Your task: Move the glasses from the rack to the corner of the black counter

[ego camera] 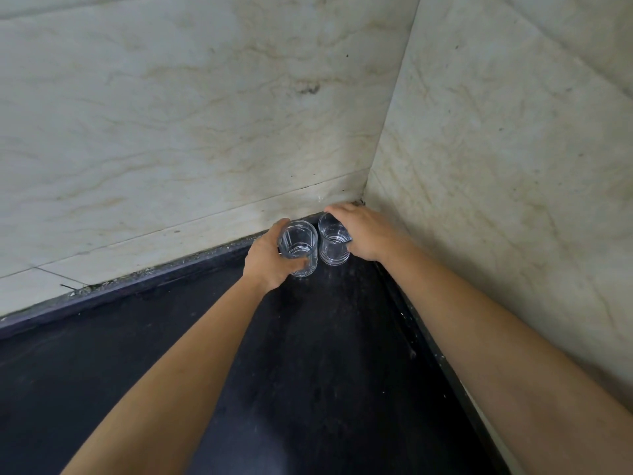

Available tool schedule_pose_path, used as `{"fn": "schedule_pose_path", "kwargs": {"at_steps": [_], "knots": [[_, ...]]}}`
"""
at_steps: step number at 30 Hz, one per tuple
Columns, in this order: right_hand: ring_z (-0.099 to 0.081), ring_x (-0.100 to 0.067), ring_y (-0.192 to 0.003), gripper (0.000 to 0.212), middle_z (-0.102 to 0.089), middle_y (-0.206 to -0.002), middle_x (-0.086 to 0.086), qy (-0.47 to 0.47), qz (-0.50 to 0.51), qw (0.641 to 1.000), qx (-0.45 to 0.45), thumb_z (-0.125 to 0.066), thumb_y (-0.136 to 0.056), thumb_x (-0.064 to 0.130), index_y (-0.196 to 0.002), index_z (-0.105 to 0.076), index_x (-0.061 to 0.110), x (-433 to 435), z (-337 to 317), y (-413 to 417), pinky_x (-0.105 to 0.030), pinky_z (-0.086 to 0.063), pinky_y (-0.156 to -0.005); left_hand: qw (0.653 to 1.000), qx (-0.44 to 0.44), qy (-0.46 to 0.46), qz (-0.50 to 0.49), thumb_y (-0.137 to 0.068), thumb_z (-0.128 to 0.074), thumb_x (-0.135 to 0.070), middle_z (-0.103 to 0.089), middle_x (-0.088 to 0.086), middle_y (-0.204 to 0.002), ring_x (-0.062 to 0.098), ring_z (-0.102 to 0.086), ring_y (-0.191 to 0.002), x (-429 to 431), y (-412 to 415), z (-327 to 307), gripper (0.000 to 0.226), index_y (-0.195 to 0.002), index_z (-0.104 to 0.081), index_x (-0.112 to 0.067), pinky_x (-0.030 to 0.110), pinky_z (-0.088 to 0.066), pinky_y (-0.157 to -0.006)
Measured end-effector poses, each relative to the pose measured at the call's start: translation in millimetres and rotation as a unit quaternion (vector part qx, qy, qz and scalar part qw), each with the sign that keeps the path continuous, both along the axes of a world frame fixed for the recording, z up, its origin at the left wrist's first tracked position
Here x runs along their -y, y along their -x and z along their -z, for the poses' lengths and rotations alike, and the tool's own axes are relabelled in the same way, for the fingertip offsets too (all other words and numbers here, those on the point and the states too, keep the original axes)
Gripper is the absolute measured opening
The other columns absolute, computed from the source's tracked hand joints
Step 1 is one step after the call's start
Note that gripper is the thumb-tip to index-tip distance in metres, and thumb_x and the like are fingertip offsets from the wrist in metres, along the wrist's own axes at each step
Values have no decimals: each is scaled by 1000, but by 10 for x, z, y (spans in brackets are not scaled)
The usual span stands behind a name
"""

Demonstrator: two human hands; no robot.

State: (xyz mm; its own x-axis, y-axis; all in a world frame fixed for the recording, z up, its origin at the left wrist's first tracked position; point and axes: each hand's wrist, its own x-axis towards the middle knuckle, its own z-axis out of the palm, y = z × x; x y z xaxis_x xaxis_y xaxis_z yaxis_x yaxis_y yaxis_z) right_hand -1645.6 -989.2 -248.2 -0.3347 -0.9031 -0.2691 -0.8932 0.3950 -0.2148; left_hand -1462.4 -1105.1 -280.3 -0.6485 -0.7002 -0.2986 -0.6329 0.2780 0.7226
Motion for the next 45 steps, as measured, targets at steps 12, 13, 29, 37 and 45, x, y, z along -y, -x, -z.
{"fn": "schedule_pose_path", "kwargs": {"at_steps": [12, 13, 29, 37, 45], "knots": [[2, -33, -158, 71, 9, -171, -12, 192, 61, 979, -31, -43, -106, 29, -163, -2, 19, -160, -1042, -488, -51, -13, -127, 935, 55, 351, 1, -100, -36, -54, -9, 17, -166, 36, -4, -153, -26, -678, -1233, 74, -158, -11, -16, 59, -12, -120], [1, -33, -158, 68, 6, -171, -13, 234, 61, 970, -33, -39, -107, 38, -163, -6, 17, -122, -1234, -576, -50, -12, -128, 914, 37, 402, -27, -101, -34, -54, -12, 19, -165, 37, -6, -153, -22, -812, -1455, 71, -158, -15, -15, 60, -11, -120], [3, -39, -157, 82, 7, -170, -20, 440, -280, 853, 24, -37, -101, 61, -163, -2, 20, 225, -2565, -4362, -56, -4, -126, 729, 202, 526, -388, -100, -37, -52, -14, 23, -163, 41, -11, -151, -1735, -5135, -2907, 68, -156, -24, -15, 65, -13, -116], [-3, -38, -157, 83, 1, -170, -19, 468, -466, 740, 126, -41, -100, 61, -163, -9, 18, -994, -2856, -7814, -56, -7, -126, 611, 278, 501, -546, -98, -40, -52, -14, 19, -165, 37, -10, -152, -4024, -8027, -3223, 69, -157, -22, -19, 64, -12, -117], [-13, -40, -156, 83, -7, -170, -19, 391, -643, 614, 240, -46, -97, 59, -162, -17, 17, -3010, -2741, -11104, -59, -15, -123, 480, 389, 377, -690, -97, -32, -56, -13, 18, -165, 36, -11, -152, -6833, -10113, -3115, 71, -157, -22, -19, 63, -14, -118]]}}
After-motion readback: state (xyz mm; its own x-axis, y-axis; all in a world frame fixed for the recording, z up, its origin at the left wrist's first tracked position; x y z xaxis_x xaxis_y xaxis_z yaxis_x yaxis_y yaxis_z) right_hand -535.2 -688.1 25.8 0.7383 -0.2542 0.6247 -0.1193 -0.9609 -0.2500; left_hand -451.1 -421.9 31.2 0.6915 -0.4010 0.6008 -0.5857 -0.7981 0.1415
